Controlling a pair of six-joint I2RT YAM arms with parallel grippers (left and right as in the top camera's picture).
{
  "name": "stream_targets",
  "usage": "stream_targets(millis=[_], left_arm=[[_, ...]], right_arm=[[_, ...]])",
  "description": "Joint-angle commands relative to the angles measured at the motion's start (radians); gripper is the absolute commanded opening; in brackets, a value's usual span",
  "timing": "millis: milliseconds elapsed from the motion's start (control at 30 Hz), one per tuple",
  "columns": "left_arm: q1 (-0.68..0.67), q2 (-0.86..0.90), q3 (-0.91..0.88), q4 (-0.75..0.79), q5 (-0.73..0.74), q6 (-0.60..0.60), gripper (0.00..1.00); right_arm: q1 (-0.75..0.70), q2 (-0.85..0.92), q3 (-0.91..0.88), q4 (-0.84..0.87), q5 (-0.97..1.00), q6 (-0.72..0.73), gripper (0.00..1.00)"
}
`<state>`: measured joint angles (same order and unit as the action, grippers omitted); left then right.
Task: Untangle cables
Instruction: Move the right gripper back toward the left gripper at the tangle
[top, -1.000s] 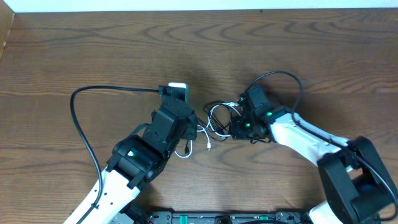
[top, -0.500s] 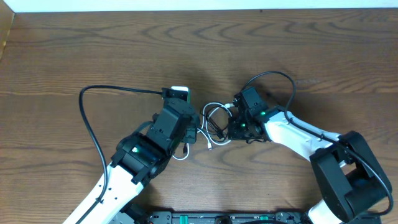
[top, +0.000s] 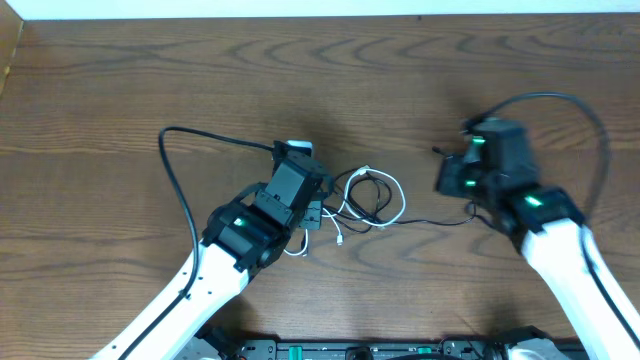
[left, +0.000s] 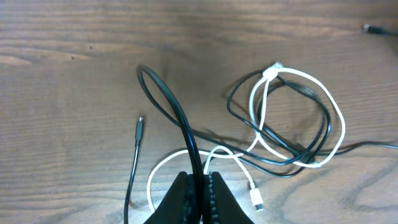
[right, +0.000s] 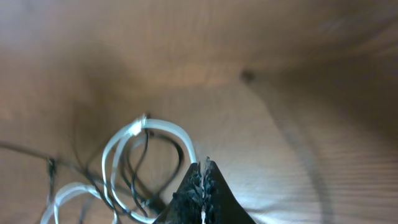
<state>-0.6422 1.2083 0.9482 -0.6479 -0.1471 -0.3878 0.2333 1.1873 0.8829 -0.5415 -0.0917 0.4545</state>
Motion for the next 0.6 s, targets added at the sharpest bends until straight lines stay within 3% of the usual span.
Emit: stream_targets(millis=[0, 233, 300, 367, 400, 567], left_arm=[[0.002, 0.028, 0.005, -0.003, 0.035, 0.009, 0.08], [0.002, 0.064, 0.005, 0.002, 0.036, 0.009, 0.08], [0.002, 0.066, 0.005, 0.006, 0.036, 0.009, 0.17], [0.002, 0.066, 0.005, 0.013, 0.040, 0.009, 0.17], [0.002, 0.066, 0.005, 0.017, 0.050, 0.009, 0.22], [0.002, 0.066, 0.005, 0.027, 0.061, 0.009, 0.24]], right_arm=[[-0.059, -0.135, 0.004, -0.003, 0.065, -0.019, 0.01], [-0.086, -0.251, 0.004, -0.024, 0.059, -0.018, 0.10], [-0.085, -0.242, 0.003, -0.057, 0.058, -0.018, 0.11], [-0.080, -0.217, 0.003, -0.086, 0.049, -0.018, 0.13], [-0.076, -0.201, 0.003, -0.092, 0.031, -0.018, 0.17], [-0.052, -0.074, 0.003, -0.063, -0.209, -0.093, 0.36]])
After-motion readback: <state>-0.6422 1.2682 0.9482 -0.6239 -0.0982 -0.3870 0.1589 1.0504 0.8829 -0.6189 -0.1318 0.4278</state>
